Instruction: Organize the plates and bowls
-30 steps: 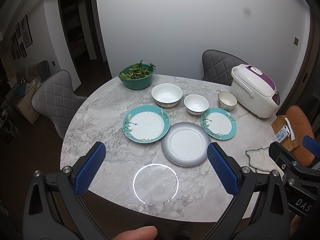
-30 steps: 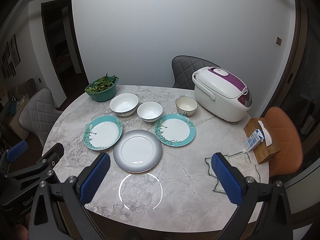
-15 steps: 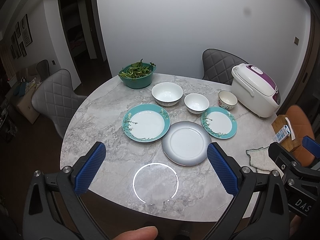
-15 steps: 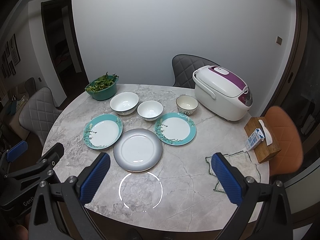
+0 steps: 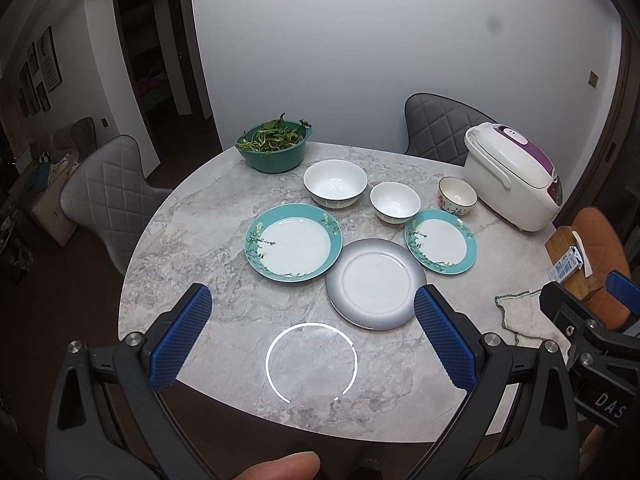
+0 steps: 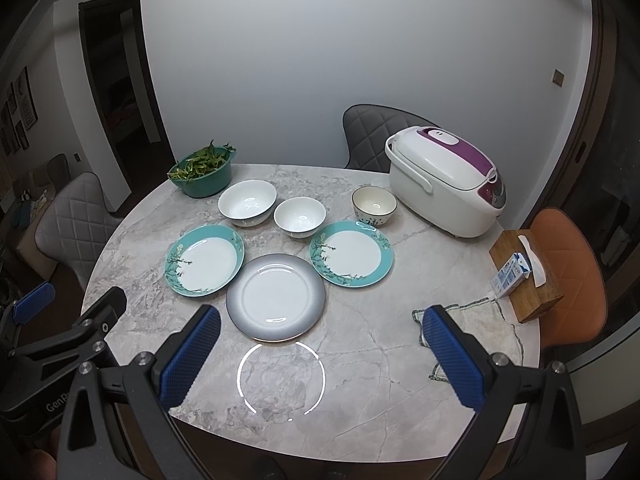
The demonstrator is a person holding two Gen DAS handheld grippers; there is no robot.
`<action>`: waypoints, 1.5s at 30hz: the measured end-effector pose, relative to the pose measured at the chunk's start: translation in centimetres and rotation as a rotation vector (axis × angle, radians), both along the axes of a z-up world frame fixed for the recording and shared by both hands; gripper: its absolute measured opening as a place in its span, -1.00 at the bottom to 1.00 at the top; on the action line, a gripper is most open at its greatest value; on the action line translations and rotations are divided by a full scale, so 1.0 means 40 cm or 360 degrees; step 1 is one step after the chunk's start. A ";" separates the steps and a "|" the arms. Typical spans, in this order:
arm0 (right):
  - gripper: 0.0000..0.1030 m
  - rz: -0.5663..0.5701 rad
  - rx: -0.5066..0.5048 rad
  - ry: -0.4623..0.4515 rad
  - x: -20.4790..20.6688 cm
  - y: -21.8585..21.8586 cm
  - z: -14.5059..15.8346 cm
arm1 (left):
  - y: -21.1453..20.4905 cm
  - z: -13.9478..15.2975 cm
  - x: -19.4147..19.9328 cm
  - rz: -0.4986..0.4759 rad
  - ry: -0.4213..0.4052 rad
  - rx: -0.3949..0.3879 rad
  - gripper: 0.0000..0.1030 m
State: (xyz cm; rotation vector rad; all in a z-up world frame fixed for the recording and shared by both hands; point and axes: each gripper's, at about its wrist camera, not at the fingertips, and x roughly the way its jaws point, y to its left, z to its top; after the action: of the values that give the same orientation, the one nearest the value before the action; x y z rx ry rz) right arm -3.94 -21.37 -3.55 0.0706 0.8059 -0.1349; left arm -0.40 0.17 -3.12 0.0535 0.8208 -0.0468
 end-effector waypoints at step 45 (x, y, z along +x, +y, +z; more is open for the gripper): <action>0.13 0.0375 0.1322 0.0713 0.573 -0.318 -0.788 | 0.002 -0.900 0.651 -0.0173 0.1048 -0.0596 0.45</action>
State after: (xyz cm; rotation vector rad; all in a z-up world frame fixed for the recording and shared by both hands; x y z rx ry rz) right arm 18.99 -34.11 -35.05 0.7470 1.2683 0.4305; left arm 25.63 0.23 -39.11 -0.2853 1.4534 -0.3330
